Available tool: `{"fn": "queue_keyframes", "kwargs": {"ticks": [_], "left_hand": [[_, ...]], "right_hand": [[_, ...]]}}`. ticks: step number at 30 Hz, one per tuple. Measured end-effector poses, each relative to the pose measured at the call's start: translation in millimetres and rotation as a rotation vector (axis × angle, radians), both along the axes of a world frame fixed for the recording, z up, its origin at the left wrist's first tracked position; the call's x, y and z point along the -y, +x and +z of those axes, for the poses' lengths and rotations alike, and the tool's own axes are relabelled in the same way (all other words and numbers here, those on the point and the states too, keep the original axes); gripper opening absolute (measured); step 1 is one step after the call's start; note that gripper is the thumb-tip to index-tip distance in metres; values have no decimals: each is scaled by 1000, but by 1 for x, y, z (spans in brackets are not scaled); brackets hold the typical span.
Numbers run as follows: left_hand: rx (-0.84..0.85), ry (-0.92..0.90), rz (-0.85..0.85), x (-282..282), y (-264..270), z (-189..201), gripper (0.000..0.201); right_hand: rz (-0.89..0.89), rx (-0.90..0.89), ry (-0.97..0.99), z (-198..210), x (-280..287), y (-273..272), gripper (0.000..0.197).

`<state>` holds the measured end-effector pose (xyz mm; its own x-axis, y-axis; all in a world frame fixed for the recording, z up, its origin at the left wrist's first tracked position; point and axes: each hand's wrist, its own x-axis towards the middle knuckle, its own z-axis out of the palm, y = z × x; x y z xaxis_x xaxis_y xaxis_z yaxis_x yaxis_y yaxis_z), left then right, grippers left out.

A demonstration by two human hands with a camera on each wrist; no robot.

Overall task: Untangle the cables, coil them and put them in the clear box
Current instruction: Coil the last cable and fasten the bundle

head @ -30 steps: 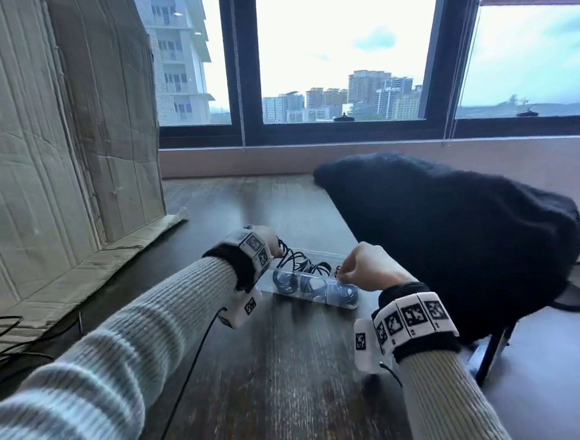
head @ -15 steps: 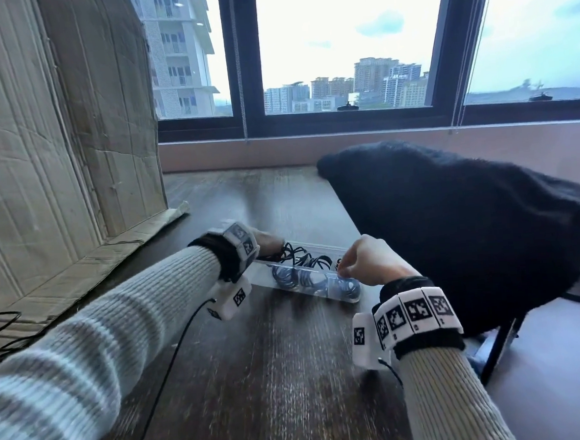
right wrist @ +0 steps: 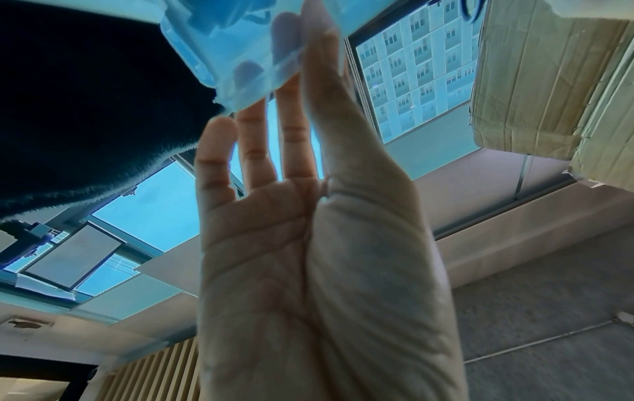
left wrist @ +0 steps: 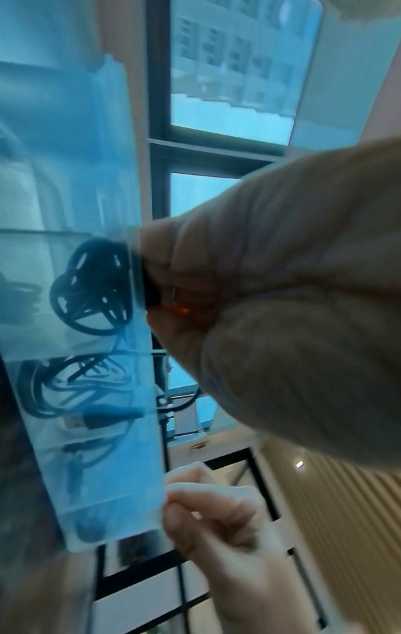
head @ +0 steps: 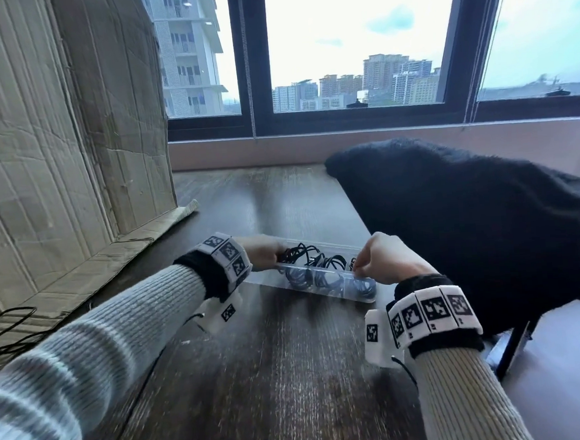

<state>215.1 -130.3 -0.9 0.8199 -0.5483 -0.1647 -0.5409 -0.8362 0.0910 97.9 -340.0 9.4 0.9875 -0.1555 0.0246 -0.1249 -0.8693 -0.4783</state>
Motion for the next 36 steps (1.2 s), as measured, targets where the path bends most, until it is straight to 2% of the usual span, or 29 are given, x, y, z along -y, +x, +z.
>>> {"fn": "queue_keyframes", "kwargs": {"ticks": [3,5,7,9,11,15,18,21,23,25,27,29,31,34,36], "left_hand": [[4,-187,-1,-10,2,2,27],[-29,-325,78,-13,5,5,25],[-55,-388,193,-14,8,9,19],[-84,-340,242,-15,8,12,16],[-91,-253,208,-11,7,17,15],[-110,-62,194,4,-7,23,29],[-36,90,128,3,-29,18,29],[71,19,45,-24,-52,26,43],[118,-111,114,-55,-69,43,50],[136,-123,206,-91,-81,55,49],[30,-18,278,-126,-89,53,46],[-83,170,374,-158,-92,42,48],[-126,334,476,-190,-96,29,53],[-174,442,647,-222,-106,7,68],[-216,425,689,-228,-113,-9,80]], "right_hand": [[-16,-13,-6,0,7,0,10],[-18,-15,-5,0,8,0,10],[-16,-20,-25,0,7,0,11],[-26,-23,-52,0,4,2,14],[-41,-28,-75,-1,1,5,20],[37,-19,-108,-1,-17,8,5],[101,-28,-185,5,-36,6,15],[198,-63,-243,22,-51,-4,23],[302,-84,-220,36,-61,-16,18],[394,-99,-184,43,-73,-25,17],[463,-114,-170,37,-89,-26,20],[534,-141,-263,23,-107,-24,25],[611,-189,-380,8,-124,-24,34],[627,-258,-411,-9,-135,-20,37],[630,-272,-435,-16,-134,-13,35]]}}
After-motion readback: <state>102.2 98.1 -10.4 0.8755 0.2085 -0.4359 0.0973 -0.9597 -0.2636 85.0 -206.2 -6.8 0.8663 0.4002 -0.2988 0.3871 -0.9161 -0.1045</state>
